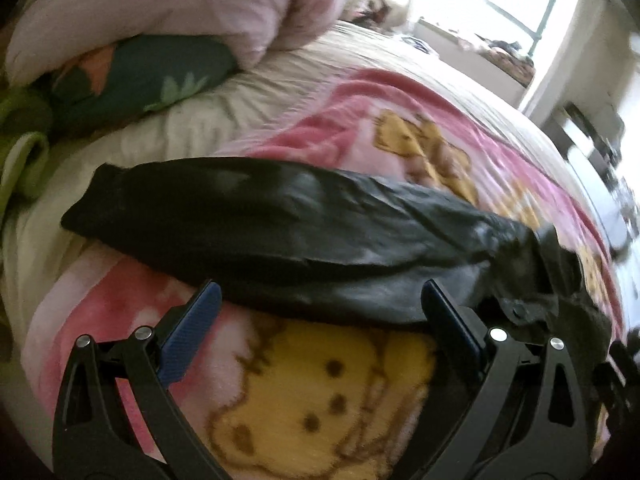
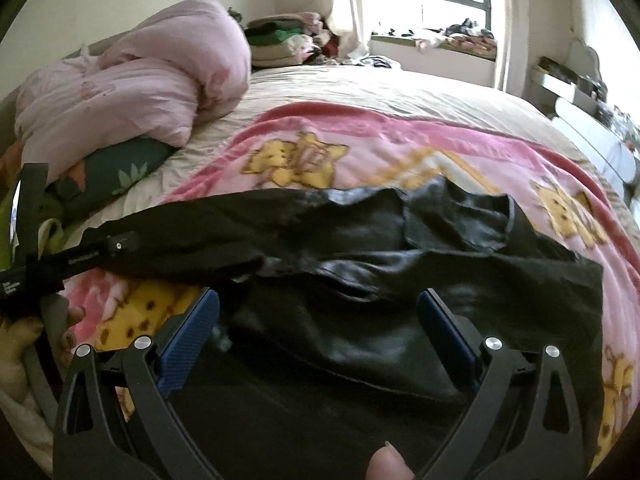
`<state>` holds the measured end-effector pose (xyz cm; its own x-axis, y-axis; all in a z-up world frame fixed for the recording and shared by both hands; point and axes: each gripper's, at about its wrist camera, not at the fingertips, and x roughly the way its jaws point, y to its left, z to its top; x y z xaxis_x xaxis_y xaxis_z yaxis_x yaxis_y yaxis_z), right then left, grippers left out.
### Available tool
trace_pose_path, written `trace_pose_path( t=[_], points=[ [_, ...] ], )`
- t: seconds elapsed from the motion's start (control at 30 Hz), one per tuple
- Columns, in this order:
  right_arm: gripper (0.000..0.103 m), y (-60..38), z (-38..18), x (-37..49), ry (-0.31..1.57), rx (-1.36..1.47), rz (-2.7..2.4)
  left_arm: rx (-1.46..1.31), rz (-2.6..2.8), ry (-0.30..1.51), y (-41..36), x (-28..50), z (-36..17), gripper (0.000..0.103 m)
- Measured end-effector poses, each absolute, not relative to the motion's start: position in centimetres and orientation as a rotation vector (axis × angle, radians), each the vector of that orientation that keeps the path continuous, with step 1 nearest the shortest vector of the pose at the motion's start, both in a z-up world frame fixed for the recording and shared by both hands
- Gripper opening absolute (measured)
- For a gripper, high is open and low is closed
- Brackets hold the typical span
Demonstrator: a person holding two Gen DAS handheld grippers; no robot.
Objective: Fold large clothes
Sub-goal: 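Grasp the other sleeve cuff with the left gripper and lift it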
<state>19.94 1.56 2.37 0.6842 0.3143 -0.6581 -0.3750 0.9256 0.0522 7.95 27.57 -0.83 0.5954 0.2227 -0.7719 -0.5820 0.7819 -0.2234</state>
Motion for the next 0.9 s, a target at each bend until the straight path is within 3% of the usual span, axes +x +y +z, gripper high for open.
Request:
trace_pose_path(
  t=[0.5,0.83,0.9],
  points=[
    [0.099,9.8,2.6,21.1,0.714,-0.163,0.511,-0.673,0.665,0.774,35.8,4.5,-2.3,0.094],
    [0.099,10.1,1.2,21.0,0.748,-0.127,0.517,-0.902,0.694,0.710,41.0,2.8,-5.4,0.094],
    [0.098,9.5,0.9,20.9,0.756,-0.108,0.508,-0.948,0.706,0.707,42.1,2.8,-6.2,0.087]
  ],
)
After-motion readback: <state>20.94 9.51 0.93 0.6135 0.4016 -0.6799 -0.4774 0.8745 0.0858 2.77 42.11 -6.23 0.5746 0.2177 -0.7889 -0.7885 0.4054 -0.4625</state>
